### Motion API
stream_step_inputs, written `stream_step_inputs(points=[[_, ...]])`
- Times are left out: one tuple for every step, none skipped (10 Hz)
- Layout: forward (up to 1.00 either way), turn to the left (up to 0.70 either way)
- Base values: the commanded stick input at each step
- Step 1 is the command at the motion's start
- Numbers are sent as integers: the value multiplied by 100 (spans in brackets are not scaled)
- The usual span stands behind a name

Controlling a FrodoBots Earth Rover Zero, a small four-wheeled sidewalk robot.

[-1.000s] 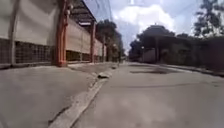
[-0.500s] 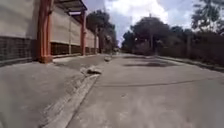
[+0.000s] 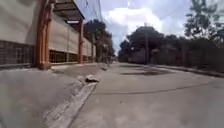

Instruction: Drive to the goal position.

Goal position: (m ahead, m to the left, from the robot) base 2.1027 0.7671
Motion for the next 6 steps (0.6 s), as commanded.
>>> stream_step_inputs(points=[[39,0],[63,0],[81,0],[98,0],[100,0],[100,0]])
